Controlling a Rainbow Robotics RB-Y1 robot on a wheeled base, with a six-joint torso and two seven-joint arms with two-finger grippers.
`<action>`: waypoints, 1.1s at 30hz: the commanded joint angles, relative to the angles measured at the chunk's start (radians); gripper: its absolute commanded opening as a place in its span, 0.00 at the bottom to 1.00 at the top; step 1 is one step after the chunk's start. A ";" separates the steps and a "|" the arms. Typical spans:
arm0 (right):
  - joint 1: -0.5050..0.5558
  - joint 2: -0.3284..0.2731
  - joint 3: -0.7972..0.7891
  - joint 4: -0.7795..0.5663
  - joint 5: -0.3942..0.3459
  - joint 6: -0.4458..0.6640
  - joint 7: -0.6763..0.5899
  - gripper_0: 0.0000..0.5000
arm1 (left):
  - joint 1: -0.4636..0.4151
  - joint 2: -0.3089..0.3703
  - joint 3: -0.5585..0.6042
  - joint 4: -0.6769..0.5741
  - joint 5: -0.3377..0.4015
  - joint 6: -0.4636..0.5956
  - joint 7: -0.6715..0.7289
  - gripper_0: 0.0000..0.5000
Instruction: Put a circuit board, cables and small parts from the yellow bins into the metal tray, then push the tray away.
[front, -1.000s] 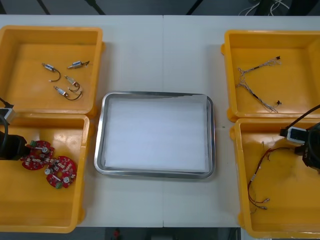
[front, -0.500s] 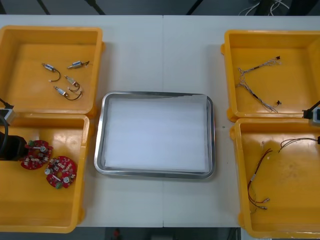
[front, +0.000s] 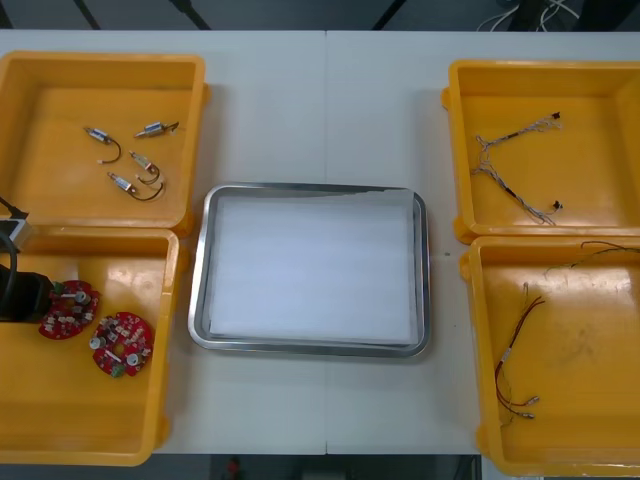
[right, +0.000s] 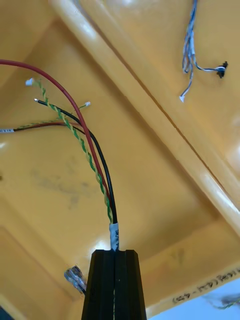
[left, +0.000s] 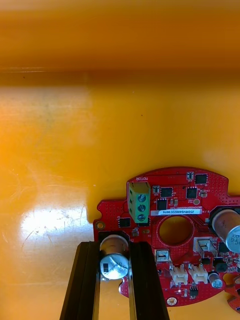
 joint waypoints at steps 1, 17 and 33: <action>-0.003 0.028 -0.050 -0.079 0.007 0.035 -0.194 0.00 | -0.021 0.089 -0.021 -0.027 0.032 0.011 0.065 0.00; -0.150 0.099 0.039 -0.205 0.070 0.182 -0.708 0.00 | -0.017 0.281 0.063 -0.110 0.255 0.037 0.038 0.00; -0.279 0.203 0.214 -0.225 0.142 0.182 -0.883 0.00 | -0.025 0.299 0.345 -0.200 0.391 0.276 0.095 0.00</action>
